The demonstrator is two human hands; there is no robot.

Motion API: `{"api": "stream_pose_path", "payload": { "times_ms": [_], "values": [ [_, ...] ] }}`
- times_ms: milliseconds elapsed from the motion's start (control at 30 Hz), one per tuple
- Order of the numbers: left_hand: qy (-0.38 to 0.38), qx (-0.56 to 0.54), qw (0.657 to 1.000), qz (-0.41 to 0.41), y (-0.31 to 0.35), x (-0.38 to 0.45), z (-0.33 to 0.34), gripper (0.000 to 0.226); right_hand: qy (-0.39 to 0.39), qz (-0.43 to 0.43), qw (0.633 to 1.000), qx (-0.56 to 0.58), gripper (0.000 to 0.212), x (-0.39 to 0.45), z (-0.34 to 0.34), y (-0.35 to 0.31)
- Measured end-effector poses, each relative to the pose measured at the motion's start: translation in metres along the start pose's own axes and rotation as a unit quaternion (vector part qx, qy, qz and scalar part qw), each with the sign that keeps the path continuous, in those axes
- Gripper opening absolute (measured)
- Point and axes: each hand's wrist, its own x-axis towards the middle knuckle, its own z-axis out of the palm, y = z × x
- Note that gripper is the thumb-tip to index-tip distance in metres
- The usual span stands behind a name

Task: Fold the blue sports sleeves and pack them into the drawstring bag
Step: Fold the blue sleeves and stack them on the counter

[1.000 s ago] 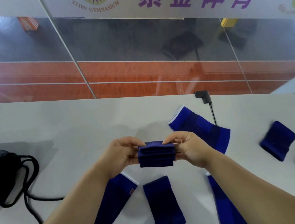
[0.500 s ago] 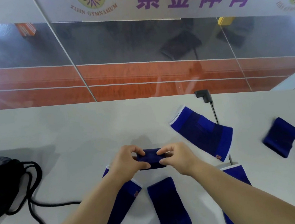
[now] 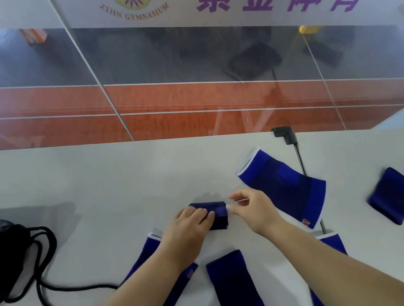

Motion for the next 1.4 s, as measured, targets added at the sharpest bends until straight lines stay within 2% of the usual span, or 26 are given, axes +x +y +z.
{"api": "stream_pose_path", "payload": {
  "times_ms": [67,167,367,467,567,633,733,833,900,1067,1267,1400],
  "values": [
    [-0.001,0.033,0.999,-0.004,-0.004,-0.001,-0.004,0.057,0.023,0.008,1.0,0.006,0.025,0.002,-0.008,0.001],
    [0.016,0.059,0.996,-0.057,-0.021,0.004,-0.014,0.056,0.032,0.005,0.999,0.02,0.02,0.004,-0.013,-0.004],
    [0.002,0.085,0.986,-0.142,-0.063,0.02,-0.033,0.055,0.013,-0.027,1.0,0.009,0.011,0.003,-0.009,-0.02],
    [-0.005,0.074,0.984,-0.165,-0.07,0.027,-0.037,0.047,-0.004,-0.04,0.999,-0.01,0.008,0.0,-0.006,-0.024],
    [-0.029,0.019,0.98,-0.196,-0.065,0.032,-0.041,0.033,-0.009,-0.04,0.999,-0.023,0.007,-0.004,-0.005,-0.023],
    [-0.074,0.044,0.974,-0.21,-0.066,0.034,-0.04,0.04,-0.014,-0.038,0.999,-0.029,0.007,-0.008,-0.006,-0.022],
    [-0.088,0.036,0.971,-0.219,-0.068,0.033,-0.045,0.039,-0.018,-0.04,0.998,-0.044,0.013,-0.014,-0.007,-0.022],
    [-0.043,0.037,0.974,-0.218,-0.066,0.025,-0.055,0.028,-0.02,-0.039,0.997,-0.059,0.018,-0.025,-0.008,-0.026],
    [-0.012,0.023,0.974,-0.223,-0.059,0.015,-0.063,0.029,-0.035,-0.044,0.995,-0.088,0.022,-0.032,-0.011,-0.029],
    [0.046,-0.104,0.952,-0.283,-0.03,-0.038,-0.067,0.029,-0.1,-0.083,0.967,-0.219,0.031,-0.053,-0.015,-0.034],
    [-0.002,-0.126,0.93,-0.344,-0.003,-0.097,-0.038,0.031,-0.148,-0.097,0.947,-0.267,0.036,-0.078,-0.002,-0.025],
    [-0.022,-0.116,0.93,-0.347,0.002,-0.103,-0.033,0.033,-0.172,-0.094,0.942,-0.273,0.036,-0.085,0.003,-0.019]
  ]
}}
